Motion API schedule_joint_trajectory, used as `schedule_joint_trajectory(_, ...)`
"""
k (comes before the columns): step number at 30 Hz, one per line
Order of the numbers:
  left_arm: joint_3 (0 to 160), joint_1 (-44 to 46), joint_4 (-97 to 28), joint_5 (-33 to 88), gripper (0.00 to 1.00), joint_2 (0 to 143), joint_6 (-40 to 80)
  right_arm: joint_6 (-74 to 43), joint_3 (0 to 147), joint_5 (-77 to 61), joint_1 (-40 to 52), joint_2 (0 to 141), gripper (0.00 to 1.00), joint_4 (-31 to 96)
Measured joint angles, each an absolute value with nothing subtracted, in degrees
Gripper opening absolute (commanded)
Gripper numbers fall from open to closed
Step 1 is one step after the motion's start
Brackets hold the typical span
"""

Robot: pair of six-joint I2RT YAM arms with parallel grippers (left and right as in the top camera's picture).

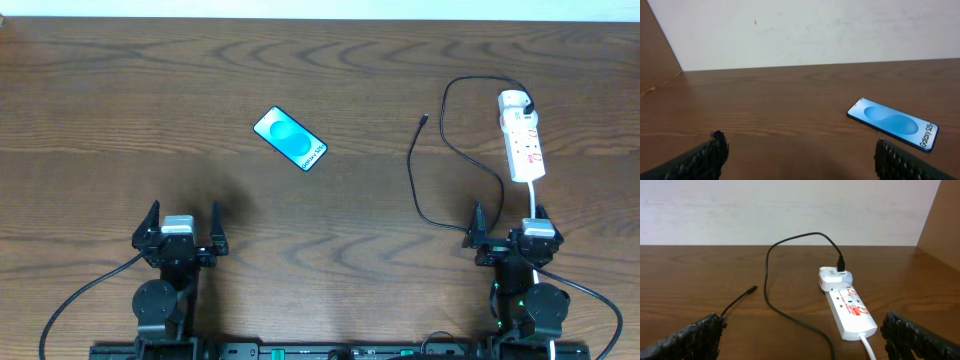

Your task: Plug charger to phone and switch on socket

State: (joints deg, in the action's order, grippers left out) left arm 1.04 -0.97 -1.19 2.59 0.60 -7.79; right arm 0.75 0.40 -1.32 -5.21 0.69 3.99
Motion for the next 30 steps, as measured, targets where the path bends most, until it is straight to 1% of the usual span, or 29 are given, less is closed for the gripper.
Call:
schedule_joint_trajectory(3,0.6,-1.0,3.0,2.4,0.95,0.7,-7.8,0.8,0.4,-1.3,-5.2,0.7,0.99,4.0)
schedule_joint_trajectory(8,0.4,-1.0,20.9,2.4,0.95,0.9,-7.7,0.8,0.4,-1.4,-5.2,0.7,0.99,4.0)
schedule_joint_trajectory(15,0.4,-1.0,38.7,2.6,0.95,0.9,-7.7,0.8,0.4,-1.5,-5.2,0.7,0.99,4.0)
schedule_joint_trajectory(24,1.3,-1.0,44.8,2.6,0.95,0.9,-7.7,0.8,0.4,-1.5,-5.2,0.7,0.99,4.0)
schedule_joint_trajectory(30,7.9,-1.0,45.4,2.6,0.95,4.2,-7.7,0.8,0.4,-1.5,-5.2,0.7,0.99,4.0)
